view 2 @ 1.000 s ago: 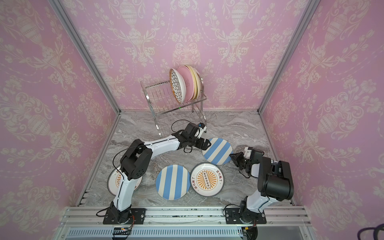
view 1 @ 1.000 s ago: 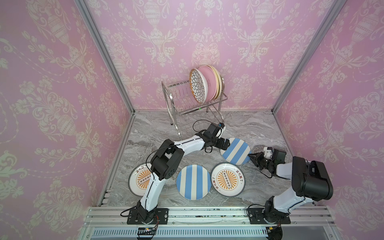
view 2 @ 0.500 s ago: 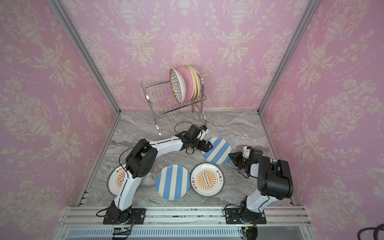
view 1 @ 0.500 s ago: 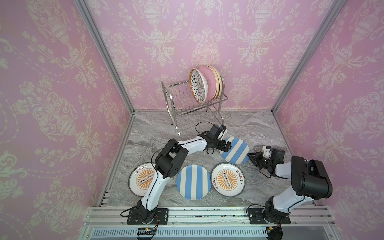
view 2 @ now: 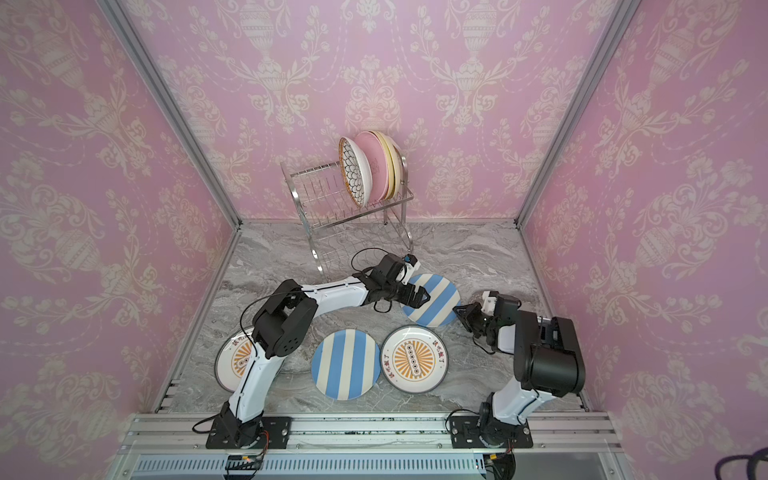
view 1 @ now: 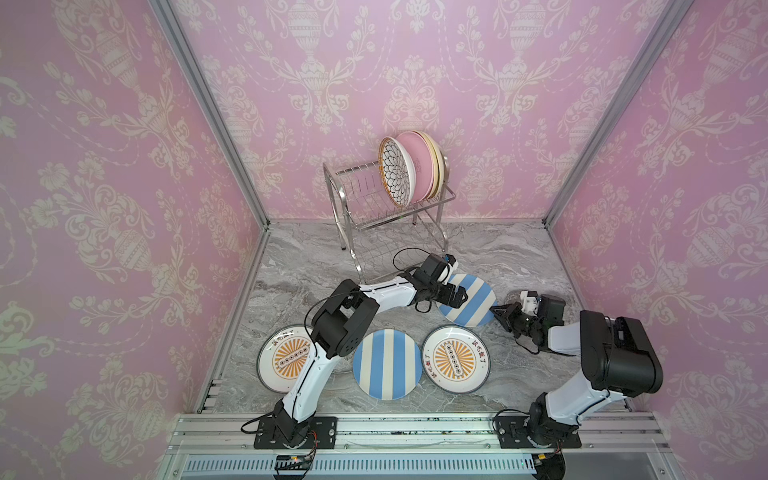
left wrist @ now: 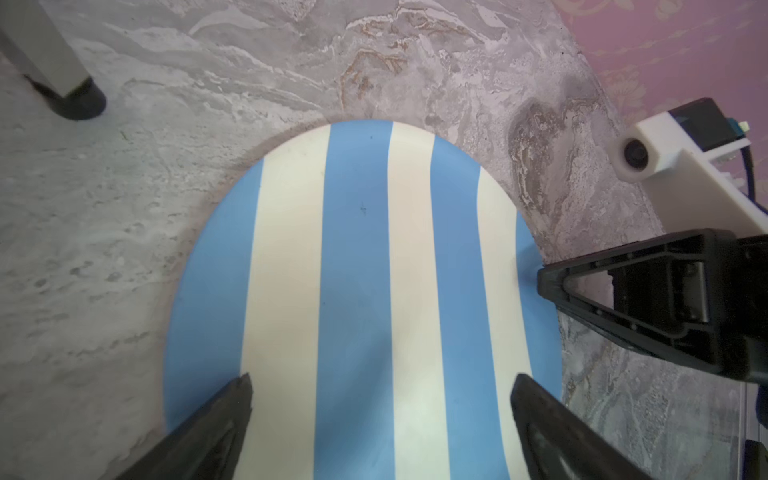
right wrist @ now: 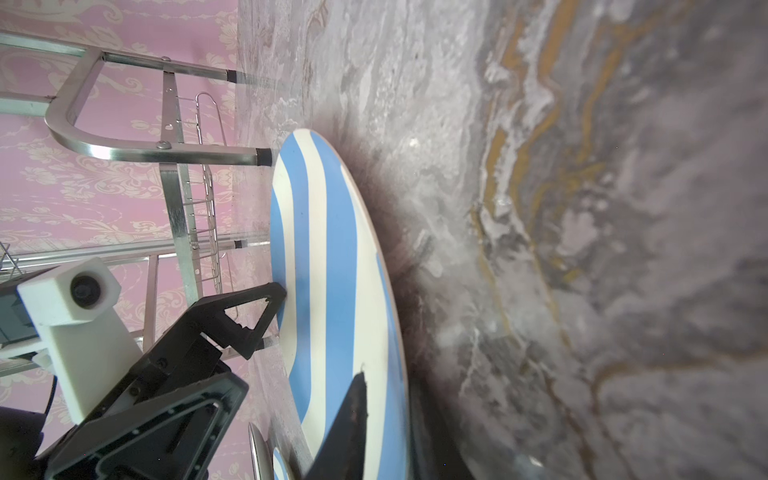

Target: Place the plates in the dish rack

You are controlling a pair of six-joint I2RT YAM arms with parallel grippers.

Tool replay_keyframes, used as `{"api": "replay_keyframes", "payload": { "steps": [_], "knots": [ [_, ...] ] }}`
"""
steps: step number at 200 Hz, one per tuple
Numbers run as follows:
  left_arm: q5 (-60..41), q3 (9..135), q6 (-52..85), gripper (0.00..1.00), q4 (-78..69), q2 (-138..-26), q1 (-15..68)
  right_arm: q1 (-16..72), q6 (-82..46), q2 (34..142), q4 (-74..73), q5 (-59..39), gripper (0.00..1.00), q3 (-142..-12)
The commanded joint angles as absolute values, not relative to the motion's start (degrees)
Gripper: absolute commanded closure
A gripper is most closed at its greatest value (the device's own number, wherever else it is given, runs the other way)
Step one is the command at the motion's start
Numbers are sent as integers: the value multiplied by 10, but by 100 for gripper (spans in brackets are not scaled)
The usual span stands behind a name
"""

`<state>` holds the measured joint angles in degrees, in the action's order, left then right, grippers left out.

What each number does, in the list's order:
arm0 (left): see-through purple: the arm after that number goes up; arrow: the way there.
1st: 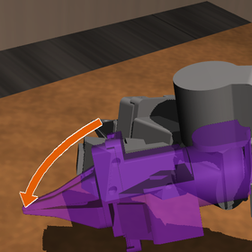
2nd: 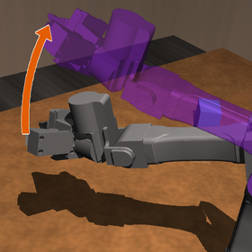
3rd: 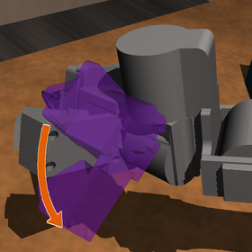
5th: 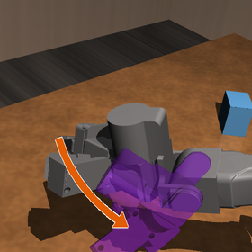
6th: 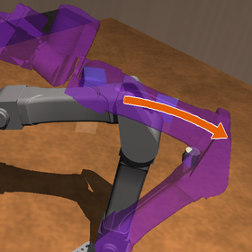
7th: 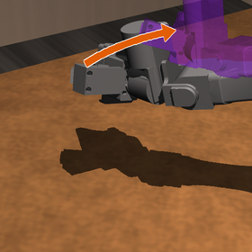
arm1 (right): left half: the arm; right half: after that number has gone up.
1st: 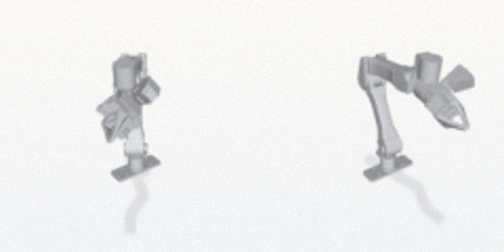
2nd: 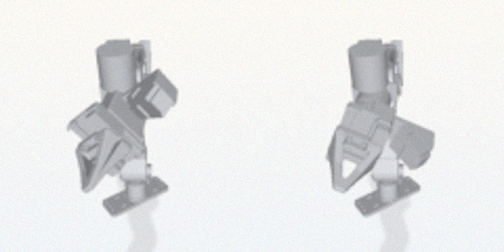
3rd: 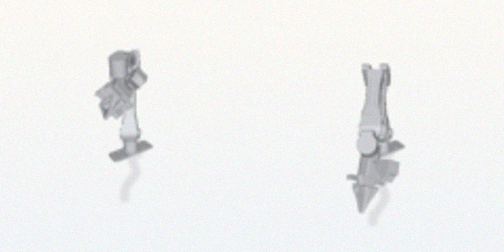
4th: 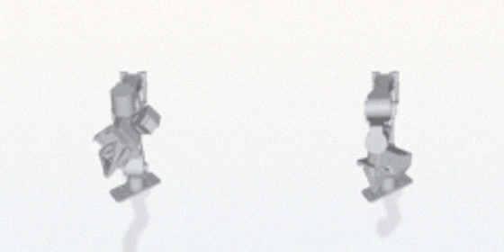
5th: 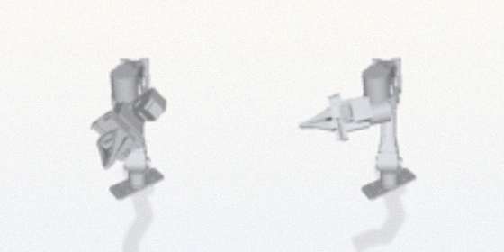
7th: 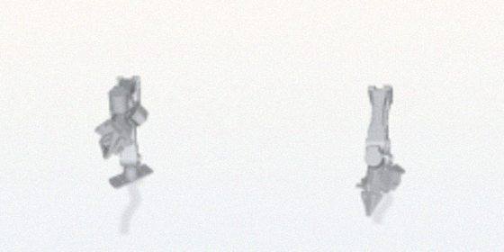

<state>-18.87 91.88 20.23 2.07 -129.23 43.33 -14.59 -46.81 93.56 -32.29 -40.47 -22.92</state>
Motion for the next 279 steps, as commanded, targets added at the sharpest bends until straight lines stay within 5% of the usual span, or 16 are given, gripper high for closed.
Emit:
{"api": "replay_keyframes", "payload": {
  "steps": [1,38,93,153,279],
  "knots": [
    [-135,900,193,1,32,-1274,435,-142,-476,938,-321,-399,80,-241],
    [-25,896,153,1,59,-1241,430,-142,-464,934,-301,-391,80,-245],
    [-27,922,165,1,86,-1277,421,-142,-454,929,-282,-387,79,-249],
    [-145,918,229,1,7,-1308,420,-136,-454,934,-287,-389,79,-252],
    [-189,900,265,1,-38,-1305,422,-129,-531,918,-393,-409,89,-242]
  ]
}}
